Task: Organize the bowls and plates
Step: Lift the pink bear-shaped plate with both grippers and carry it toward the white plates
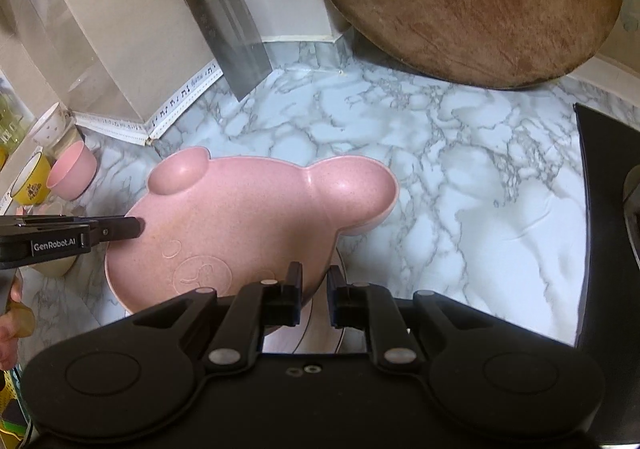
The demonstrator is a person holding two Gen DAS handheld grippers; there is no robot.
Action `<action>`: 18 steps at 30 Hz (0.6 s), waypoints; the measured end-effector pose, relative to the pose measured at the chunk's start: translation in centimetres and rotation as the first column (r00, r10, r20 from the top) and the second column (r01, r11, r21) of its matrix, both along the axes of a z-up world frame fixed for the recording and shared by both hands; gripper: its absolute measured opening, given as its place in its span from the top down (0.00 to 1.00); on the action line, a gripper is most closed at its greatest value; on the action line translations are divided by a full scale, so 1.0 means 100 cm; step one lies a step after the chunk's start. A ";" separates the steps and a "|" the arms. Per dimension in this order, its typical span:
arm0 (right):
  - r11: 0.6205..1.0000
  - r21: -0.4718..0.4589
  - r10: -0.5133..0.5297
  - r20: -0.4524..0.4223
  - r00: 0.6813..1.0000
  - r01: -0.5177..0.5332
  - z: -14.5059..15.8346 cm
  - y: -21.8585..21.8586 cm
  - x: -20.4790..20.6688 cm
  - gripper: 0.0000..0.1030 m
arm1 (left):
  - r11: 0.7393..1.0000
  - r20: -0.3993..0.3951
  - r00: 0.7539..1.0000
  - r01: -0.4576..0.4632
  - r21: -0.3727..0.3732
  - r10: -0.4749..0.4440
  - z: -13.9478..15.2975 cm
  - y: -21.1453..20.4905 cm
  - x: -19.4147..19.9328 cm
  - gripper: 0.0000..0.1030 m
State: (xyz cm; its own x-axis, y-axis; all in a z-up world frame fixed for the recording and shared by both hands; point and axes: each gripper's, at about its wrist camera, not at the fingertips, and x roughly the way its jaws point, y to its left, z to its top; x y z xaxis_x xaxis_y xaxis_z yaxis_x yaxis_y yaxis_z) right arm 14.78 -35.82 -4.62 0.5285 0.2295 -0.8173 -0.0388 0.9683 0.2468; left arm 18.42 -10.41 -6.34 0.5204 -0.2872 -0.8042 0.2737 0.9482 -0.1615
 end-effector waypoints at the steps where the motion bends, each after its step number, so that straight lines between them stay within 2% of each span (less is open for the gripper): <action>1: 1.000 -0.003 0.001 -0.002 1.000 -0.001 -0.002 0.001 -0.001 0.86 | 1.000 -0.001 1.000 0.000 -0.001 0.000 -0.001 0.000 0.000 0.91; 18: 0.999 -0.048 0.009 -0.018 1.000 -0.010 -0.015 0.004 -0.004 0.86 | 1.000 -0.013 1.000 0.015 -0.007 -0.015 -0.011 0.001 -0.008 0.91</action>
State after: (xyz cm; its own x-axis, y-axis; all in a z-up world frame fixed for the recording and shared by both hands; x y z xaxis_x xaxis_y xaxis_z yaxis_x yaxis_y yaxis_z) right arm 14.38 -35.44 -6.09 0.5115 0.1945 -0.8370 -0.0444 0.9787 0.2003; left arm 17.57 -10.35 -7.42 0.5054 -0.3005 -0.8089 0.2857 0.9428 -0.1718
